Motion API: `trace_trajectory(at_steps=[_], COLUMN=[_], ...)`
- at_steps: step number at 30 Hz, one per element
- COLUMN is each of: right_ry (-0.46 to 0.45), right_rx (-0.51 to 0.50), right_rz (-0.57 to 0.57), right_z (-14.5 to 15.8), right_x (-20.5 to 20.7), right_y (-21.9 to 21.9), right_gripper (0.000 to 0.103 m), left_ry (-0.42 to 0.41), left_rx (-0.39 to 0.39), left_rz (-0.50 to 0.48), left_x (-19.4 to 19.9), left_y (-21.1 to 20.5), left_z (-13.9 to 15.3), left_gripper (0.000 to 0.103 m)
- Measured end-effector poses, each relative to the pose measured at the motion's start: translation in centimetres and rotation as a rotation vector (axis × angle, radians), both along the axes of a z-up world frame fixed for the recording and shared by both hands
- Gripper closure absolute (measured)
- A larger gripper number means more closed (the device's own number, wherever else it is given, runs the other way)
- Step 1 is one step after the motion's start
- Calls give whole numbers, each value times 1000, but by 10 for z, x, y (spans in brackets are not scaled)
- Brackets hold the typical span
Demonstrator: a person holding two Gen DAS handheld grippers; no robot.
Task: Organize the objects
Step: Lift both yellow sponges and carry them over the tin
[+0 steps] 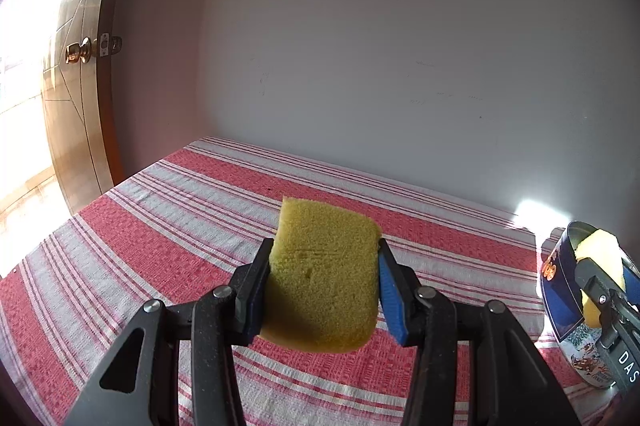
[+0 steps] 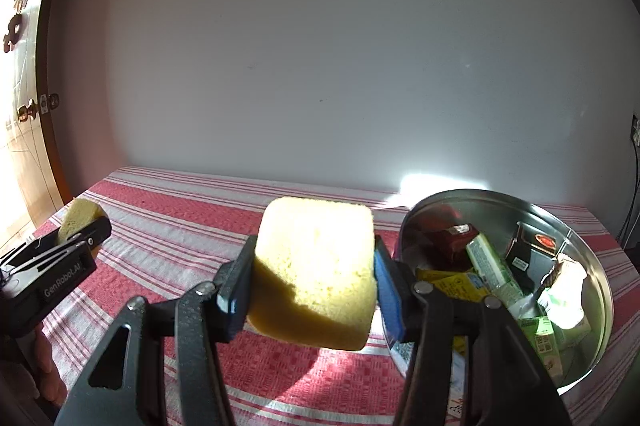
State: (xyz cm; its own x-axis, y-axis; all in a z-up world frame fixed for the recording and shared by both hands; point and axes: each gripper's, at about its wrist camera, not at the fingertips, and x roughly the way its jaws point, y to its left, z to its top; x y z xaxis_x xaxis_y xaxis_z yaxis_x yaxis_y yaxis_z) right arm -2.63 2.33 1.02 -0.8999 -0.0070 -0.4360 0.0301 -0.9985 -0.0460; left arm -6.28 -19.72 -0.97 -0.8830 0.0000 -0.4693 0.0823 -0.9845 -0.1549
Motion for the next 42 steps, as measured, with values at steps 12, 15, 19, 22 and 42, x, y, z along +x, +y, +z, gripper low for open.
trace_trajectory(at_steps=[12,15,19,22,42], right_ry=[70,99,130,153,105], right_rx=[46,52,67,58,-6], right_rz=[-9,-24,-49,-82,-265], right_z=[7,10,16,20,21], right_x=[44,55,65,70,46], right_y=[45,62,84,107,242], right_gripper=[49,49,49,49,49], left_ry=[-2,5,25,40,57], left_rx=[15,12,-2,-15,-80], left_rz=[-87,-118,-153,-183,-346], left_x=[33,39,45,48,36], left_y=[64,83,110,132,263], left_z=[4,8,14,20,34], left_gripper=[53,53,53,53,53])
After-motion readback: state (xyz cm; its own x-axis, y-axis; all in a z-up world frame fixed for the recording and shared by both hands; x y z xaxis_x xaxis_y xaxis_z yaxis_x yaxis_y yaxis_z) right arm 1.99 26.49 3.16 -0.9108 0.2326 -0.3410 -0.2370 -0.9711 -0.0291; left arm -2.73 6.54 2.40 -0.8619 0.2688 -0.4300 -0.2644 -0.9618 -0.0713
